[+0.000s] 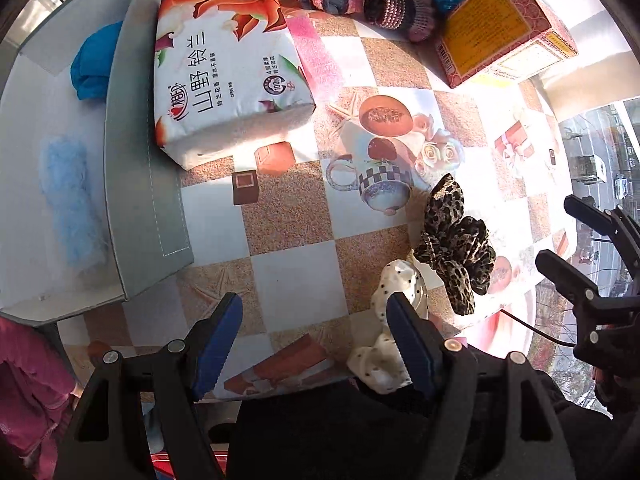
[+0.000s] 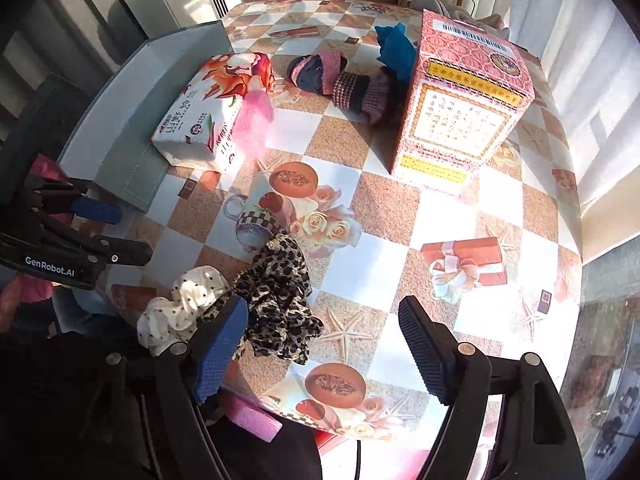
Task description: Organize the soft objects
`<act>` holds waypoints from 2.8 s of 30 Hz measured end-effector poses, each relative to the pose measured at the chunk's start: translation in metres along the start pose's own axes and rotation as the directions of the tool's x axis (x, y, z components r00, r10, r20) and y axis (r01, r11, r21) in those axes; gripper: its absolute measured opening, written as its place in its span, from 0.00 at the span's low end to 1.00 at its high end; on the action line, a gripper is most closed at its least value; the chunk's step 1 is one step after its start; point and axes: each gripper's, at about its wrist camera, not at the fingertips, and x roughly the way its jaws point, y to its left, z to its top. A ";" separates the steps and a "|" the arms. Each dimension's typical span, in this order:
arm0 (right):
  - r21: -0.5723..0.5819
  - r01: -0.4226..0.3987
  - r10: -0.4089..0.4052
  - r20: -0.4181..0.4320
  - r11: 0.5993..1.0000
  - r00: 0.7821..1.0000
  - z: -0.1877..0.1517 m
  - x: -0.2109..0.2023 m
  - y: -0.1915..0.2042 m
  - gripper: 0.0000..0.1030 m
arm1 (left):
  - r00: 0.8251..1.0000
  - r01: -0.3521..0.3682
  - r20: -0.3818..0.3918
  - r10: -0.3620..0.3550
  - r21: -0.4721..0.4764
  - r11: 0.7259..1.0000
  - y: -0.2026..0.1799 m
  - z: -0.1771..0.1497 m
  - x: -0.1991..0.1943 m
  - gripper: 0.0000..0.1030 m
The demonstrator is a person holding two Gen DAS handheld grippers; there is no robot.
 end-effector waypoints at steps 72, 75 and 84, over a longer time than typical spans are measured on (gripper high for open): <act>0.561 0.039 -0.078 0.046 0.827 0.996 0.048 -0.038 -0.192 0.53 | 0.935 -0.043 0.352 -0.045 0.240 0.970 -0.096 0.130 -0.137 0.07; 0.639 0.044 -0.051 -0.008 0.768 0.999 0.018 -0.012 -0.192 0.64 | 0.946 -0.024 0.320 -0.042 0.201 0.979 -0.081 0.116 -0.131 0.07; 0.677 0.065 0.038 -0.137 0.733 0.990 0.020 0.083 -0.185 0.56 | 0.966 -0.055 0.256 0.011 0.165 0.985 -0.060 0.092 -0.118 0.07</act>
